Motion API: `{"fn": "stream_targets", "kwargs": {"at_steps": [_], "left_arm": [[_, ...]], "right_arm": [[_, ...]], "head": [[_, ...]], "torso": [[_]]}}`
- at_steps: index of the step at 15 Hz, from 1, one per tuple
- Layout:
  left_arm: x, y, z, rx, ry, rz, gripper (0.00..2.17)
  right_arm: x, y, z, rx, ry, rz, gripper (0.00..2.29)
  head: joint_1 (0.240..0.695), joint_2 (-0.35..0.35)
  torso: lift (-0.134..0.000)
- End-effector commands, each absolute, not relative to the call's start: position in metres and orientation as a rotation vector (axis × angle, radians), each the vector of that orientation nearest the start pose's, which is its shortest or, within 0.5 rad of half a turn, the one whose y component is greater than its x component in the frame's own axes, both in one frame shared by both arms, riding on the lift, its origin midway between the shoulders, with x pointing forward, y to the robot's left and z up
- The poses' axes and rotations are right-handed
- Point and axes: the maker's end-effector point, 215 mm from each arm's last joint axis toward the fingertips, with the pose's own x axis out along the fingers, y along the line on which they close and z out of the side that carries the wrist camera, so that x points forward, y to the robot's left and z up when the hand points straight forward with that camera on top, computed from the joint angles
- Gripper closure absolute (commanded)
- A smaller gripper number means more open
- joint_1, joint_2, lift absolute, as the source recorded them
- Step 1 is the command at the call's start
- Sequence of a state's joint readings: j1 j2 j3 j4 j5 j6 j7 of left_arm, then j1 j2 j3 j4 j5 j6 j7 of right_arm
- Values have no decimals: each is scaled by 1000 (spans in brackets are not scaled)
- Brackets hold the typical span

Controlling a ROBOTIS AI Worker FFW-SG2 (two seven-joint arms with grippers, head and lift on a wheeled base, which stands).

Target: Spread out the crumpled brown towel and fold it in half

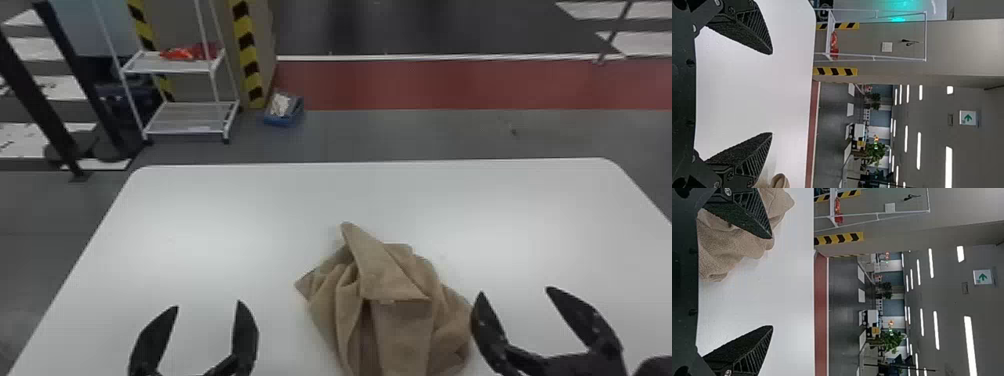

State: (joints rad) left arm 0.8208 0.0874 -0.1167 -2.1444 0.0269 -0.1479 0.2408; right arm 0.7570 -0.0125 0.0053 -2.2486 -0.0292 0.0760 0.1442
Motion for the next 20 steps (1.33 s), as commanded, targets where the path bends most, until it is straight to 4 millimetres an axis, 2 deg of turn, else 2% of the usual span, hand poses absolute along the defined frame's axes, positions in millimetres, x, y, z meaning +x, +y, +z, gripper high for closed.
{"fn": "stream_targets", "kwargs": {"at_steps": [1, 15, 20], "left_arm": [[341, 221, -369, -32, 111, 100, 161], [336, 213, -370, -30, 117, 83, 164], [335, 212, -372, -28, 120, 78, 164]], "right_arm": [[370, -193, -353, 35, 154, 157, 56], [363, -184, -357, 27, 169, 172, 56], [357, -161, -364, 7, 191, 231, 90]], "head": [[695, 46], [695, 42], [695, 67]], "torso": [[-124], [-124], [-124]]}}
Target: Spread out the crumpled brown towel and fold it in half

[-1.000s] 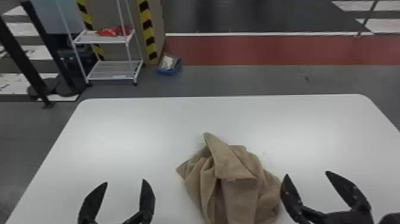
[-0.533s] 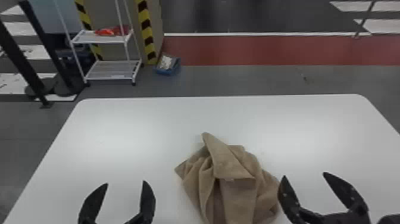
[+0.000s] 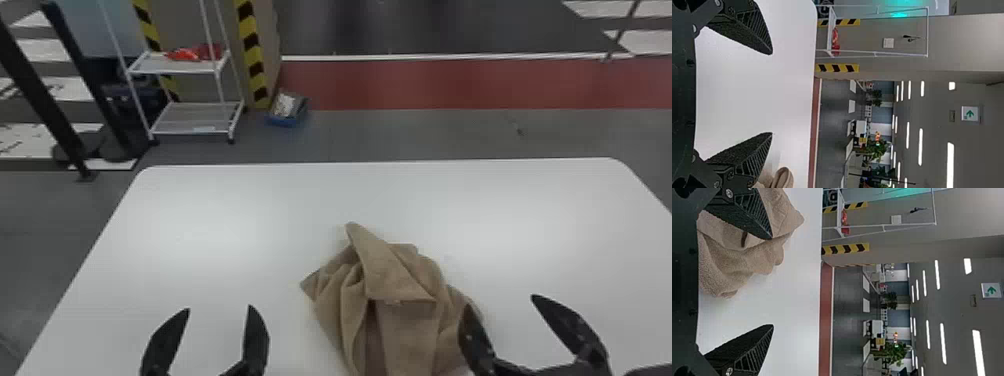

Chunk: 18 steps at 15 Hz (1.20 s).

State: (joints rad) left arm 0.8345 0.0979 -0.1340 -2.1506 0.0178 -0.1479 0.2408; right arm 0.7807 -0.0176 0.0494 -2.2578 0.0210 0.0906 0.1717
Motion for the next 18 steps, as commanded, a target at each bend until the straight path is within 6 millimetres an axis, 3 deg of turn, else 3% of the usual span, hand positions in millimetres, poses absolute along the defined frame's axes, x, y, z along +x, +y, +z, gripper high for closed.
{"fn": "stream_targets", "kwargs": {"at_steps": [1, 8, 11, 14, 18], "left_arm": [[335, 212, -372, -28, 120, 78, 164], [337, 213, -379, -26, 131, 79, 164], [340, 214, -385, -26, 143, 81, 164], [342, 218, -386, -26, 143, 87, 164], [342, 223, -389, -26, 147, 94, 164]], "right_arm": [[354, -153, -370, 9, 204, 258, 103], [322, -104, -428, 9, 313, 407, 147], [300, -69, -439, -5, 332, 501, 157], [281, -47, -448, -20, 354, 563, 161], [270, -48, -457, -40, 382, 577, 164]], "head": [[695, 73], [695, 146], [695, 196], [695, 265], [695, 322]], "torso": [[-124], [-124], [-124], [-124], [-124]]}}
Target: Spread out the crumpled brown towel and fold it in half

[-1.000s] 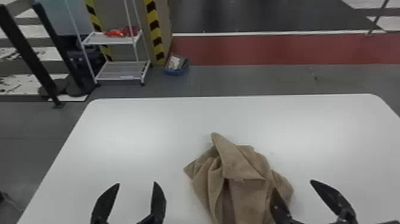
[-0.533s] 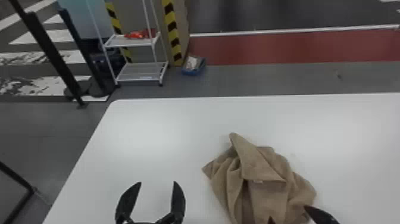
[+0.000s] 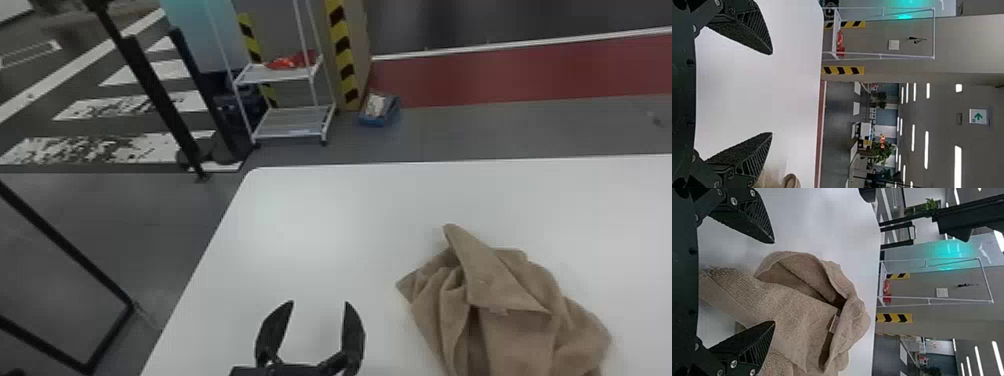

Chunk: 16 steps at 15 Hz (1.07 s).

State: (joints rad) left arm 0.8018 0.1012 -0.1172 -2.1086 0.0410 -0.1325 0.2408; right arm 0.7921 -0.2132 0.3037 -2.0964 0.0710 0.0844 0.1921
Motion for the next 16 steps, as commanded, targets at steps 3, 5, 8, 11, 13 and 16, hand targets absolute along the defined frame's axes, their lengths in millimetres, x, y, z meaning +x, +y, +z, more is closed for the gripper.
{"fn": "stream_targets", "kwargs": {"at_steps": [3, 5, 8, 11, 13, 16], "left_arm": [[341, 224, -392, -26, 153, 97, 164], [341, 225, -393, -26, 155, 100, 164], [340, 226, -397, -26, 162, 105, 164], [341, 226, -398, -26, 162, 106, 164], [341, 226, -398, -28, 163, 106, 164], [341, 225, -398, -29, 163, 105, 164]], "right_arm": [[267, -57, -462, -58, 400, 562, 171], [265, -62, -462, -67, 417, 558, 174], [264, -76, -478, -89, 479, 522, 178], [264, -77, -481, -91, 483, 521, 245], [265, -76, -479, -89, 477, 524, 289], [264, -71, -476, -84, 468, 541, 535]], "head": [[695, 328], [695, 318], [695, 307], [695, 289], [695, 288], [695, 291]], "torso": [[-124], [-124], [-124], [-124], [-124], [-124]]}}
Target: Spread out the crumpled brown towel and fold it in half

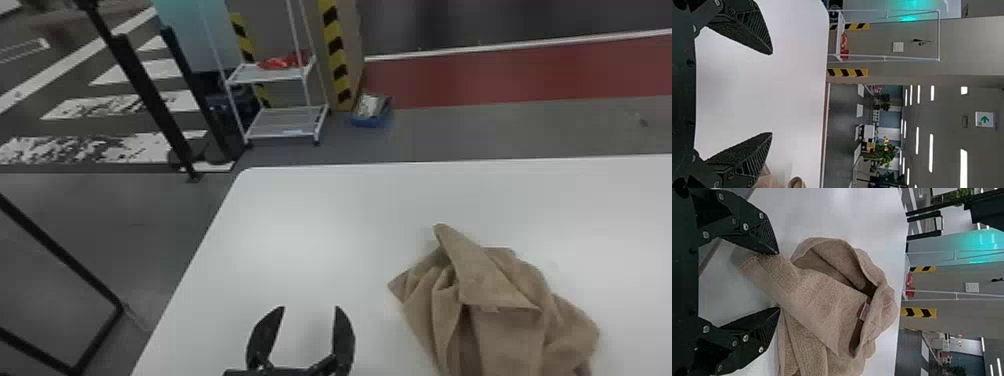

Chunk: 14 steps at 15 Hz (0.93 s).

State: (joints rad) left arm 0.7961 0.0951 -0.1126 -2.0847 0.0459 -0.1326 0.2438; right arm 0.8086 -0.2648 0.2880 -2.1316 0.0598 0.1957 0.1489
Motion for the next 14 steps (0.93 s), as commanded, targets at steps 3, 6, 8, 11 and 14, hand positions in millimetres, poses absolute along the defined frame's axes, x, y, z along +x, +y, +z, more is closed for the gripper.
{"fn": "stream_targets", "kwargs": {"at_steps": [3, 6, 8, 11, 14], "left_arm": [[340, 224, -398, -28, 164, 103, 164], [339, 224, -399, -28, 166, 103, 164], [339, 225, -399, -28, 167, 105, 164], [338, 225, -398, -27, 166, 105, 164], [337, 226, -397, -24, 165, 109, 164]], "right_arm": [[263, -67, -471, -81, 453, 561, 1001], [261, -65, -465, -77, 446, 566, 1420], [264, -64, -445, -75, 409, 571, 1420], [283, -77, -410, -92, 339, 543, 1420], [312, -111, -372, -96, 270, 471, 1416]], "head": [[695, 298], [695, 305], [695, 306], [695, 305], [695, 263]], "torso": [[-124], [-124], [-124], [-124], [-124]]}}
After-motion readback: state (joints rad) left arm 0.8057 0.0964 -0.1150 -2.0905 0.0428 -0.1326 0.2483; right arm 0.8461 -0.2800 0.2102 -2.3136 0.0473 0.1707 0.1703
